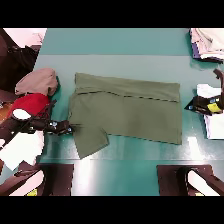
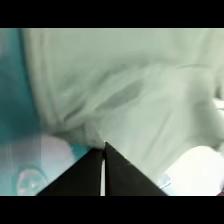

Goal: Fold the shirts.

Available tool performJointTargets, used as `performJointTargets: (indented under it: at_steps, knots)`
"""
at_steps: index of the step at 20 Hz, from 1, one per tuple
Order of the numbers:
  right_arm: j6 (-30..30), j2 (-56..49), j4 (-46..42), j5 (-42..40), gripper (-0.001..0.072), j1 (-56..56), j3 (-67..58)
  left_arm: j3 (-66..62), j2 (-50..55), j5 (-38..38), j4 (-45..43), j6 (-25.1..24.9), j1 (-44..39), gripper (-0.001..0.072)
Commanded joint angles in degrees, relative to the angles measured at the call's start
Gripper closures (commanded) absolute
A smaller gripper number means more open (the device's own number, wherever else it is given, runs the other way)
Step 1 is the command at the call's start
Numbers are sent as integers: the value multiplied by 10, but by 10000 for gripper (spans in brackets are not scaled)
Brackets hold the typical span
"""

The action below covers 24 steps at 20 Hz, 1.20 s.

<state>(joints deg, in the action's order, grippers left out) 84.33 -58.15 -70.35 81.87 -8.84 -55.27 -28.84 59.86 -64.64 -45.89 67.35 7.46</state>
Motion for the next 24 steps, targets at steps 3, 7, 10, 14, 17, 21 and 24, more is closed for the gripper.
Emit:
performJointTargets:
  at_steps: [3,7,10,14,17,21,24]
  knots:
    - [-32,51,0,21,282,-137,181,-80,0,-37,10,-14,0,680]
    - [-82,52,15,2,284,-221,284,-88,0,-35,14,-14,0,680]
    - [-106,52,65,-36,397,-232,315,-88,0,-35,14,-14,0,680]
    - [-107,11,64,-39,399,-211,295,-88,0,-35,14,-14,0,680]
    - [-107,-28,63,-41,415,-173,272,-88,0,-35,13,-14,0,679]
    - [-107,-40,50,-18,696,-127,236,-88,0,-66,4,-14,0,682]
    - [-85,9,-32,37,697,-98,203,-87,-28,-115,-50,3,0,683]
